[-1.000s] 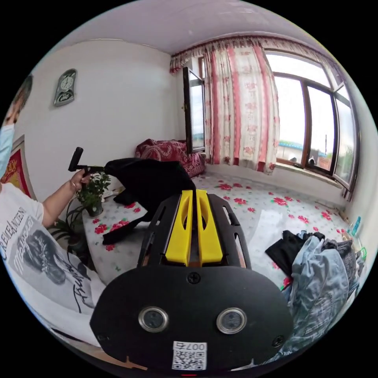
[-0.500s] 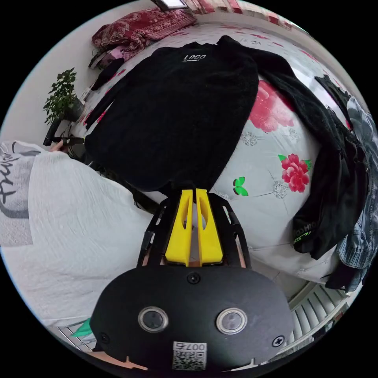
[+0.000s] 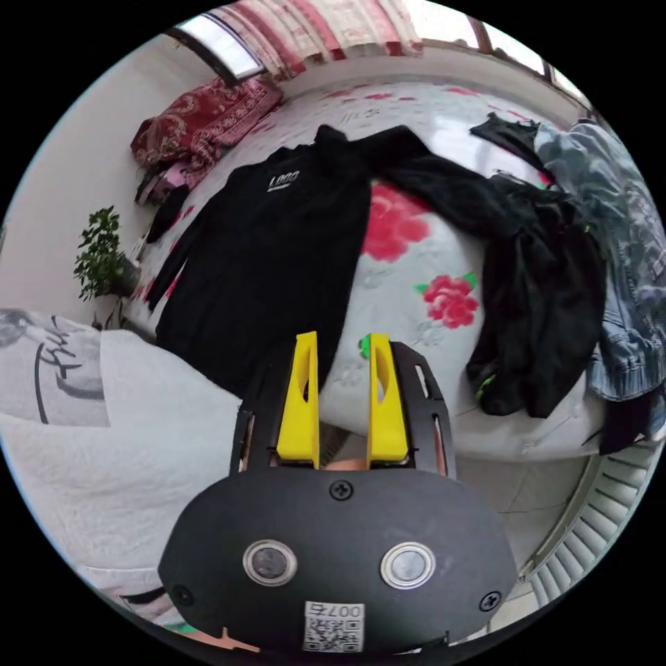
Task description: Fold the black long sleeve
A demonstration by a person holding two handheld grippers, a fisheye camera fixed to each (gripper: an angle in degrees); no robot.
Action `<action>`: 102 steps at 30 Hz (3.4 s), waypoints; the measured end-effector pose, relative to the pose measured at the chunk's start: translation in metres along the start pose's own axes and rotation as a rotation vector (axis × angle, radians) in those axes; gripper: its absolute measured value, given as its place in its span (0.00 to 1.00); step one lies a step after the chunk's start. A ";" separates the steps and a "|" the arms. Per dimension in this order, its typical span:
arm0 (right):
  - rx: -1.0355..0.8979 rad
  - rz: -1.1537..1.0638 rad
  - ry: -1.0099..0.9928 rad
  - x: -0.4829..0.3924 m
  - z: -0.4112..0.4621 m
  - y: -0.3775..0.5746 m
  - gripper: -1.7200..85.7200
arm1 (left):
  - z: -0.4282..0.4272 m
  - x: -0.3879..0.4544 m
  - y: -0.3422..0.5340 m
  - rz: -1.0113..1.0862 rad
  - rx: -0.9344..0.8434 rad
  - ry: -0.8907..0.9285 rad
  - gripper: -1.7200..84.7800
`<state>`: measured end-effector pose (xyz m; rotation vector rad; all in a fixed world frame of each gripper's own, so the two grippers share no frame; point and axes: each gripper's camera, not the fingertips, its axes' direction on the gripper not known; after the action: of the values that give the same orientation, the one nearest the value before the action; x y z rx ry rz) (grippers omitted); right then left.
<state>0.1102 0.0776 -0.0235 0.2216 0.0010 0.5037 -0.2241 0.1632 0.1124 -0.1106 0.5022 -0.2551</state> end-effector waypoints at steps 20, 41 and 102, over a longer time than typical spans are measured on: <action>-0.197 0.220 0.286 0.066 0.060 -0.176 0.07 | 0.045 0.124 -0.113 0.066 -0.048 -0.247 0.10; 0.300 0.446 0.534 0.073 -0.132 -0.070 0.06 | -0.018 0.045 -0.068 -0.263 0.351 -0.111 0.11; -0.046 -0.001 -0.007 -0.010 0.044 -0.205 0.12 | 0.038 0.141 -0.097 0.588 0.038 -0.260 0.13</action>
<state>0.2019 -0.1111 -0.0239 0.1783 -0.0171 0.5013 -0.1074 0.0338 0.0965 0.0434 0.2535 0.3224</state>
